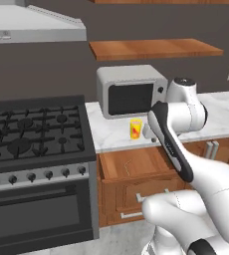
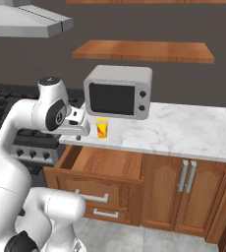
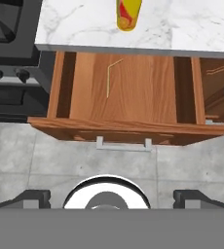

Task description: Pick up the straw from the right drawer and put it inside the smoothie cup.

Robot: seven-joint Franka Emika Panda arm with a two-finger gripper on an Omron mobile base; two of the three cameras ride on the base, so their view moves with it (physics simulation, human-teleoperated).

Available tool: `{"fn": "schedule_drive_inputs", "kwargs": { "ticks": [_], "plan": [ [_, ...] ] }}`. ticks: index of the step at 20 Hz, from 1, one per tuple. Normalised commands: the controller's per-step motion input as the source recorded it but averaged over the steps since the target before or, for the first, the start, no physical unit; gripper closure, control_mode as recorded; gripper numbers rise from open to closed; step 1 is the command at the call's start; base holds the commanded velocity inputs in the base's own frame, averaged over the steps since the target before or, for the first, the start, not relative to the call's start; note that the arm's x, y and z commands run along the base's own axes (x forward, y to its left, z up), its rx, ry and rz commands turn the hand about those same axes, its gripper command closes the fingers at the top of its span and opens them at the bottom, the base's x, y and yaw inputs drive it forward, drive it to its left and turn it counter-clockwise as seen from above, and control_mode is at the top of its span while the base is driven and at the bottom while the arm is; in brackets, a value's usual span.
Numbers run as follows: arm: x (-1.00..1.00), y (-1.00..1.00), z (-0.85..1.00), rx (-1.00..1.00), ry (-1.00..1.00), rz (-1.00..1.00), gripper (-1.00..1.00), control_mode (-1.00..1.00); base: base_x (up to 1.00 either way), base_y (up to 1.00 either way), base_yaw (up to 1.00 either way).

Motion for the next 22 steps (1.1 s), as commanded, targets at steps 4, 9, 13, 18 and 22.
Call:
{"fn": "schedule_drive_inputs", "kwargs": {
  "ticks": [4, 9, 13, 18, 22],
  "plan": [
    [0.51, -0.21, -0.32, 0.0, 0.07, 0.0, -1.0, -1.0, 0.0, 0.0, 0.0],
    [0.59, -0.01, -0.45, 0.0, 0.17, 0.0, -1.0, -1.0, 0.0, 0.0, 0.0],
    [0.42, -0.01, -0.45, 0.0, 0.16, 0.0, -1.0, -1.0, 0.0, 0.0, 0.0],
    [0.33, -0.08, -0.38, 0.0, 0.15, 0.0, -1.0, -1.0, 0.0, 0.0, 0.0],
    [0.3, -0.09, -0.4, 0.0, 0.15, 0.0, -1.0, -1.0, 0.0, 0.0, 0.0]
  ]
}}
